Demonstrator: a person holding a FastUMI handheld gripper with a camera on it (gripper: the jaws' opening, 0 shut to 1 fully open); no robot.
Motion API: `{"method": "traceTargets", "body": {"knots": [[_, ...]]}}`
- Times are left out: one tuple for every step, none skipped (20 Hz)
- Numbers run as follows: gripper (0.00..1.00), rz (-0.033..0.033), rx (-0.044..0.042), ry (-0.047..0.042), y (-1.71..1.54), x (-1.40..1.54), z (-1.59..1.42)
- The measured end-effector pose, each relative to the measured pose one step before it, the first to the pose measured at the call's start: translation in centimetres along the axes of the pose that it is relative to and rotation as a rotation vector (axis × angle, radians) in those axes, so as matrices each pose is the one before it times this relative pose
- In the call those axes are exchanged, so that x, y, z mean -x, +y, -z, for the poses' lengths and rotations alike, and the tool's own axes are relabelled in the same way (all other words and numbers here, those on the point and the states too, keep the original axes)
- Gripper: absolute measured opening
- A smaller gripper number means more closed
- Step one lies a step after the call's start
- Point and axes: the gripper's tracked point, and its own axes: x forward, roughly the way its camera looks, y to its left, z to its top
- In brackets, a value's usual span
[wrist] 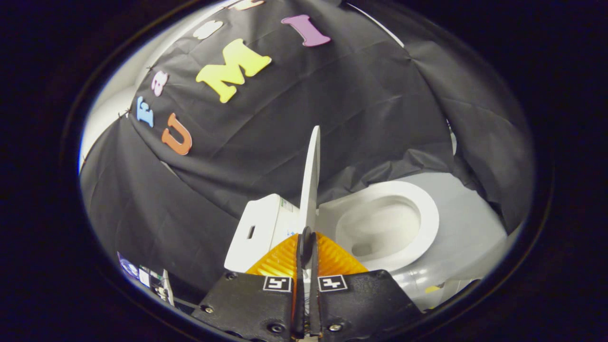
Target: Open the toilet lid.
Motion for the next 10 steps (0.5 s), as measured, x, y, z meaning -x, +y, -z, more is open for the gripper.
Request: {"method": "traceTargets", "body": {"knots": [[0.08, 0.00025, 0.01616, 0.00081, 0.811, -0.102, 0.083], [0.07, -0.00210, 0.01305, 0.00088, 0.951, -0.128, -0.024], [0.08, 0.00179, 0.01650, -0.00121, 0.814, -0.122, 0.065], [0.08, -0.00123, 0.01450, 0.00079, 0.963, -0.157, -0.006], [0.08, -0.00022, 0.01502, -0.00023, 0.580, -0.114, -0.063], [0.07, -0.00482, 0.01263, 0.00336, 0.709, -0.056, 0.026], [0.07, 0.00089, 0.01847, 0.00154, 0.705, -0.166, 0.044], [0.07, 0.00617, 0.01477, 0.00030, 0.531, -0.147, 0.096], [0.07, 0.01538, 0.02127, -0.00213, 0.525, -0.144, -0.004], [0.07, 0.01030, 0.02489, -0.00319, 0.698, -0.080, 0.030]]}}
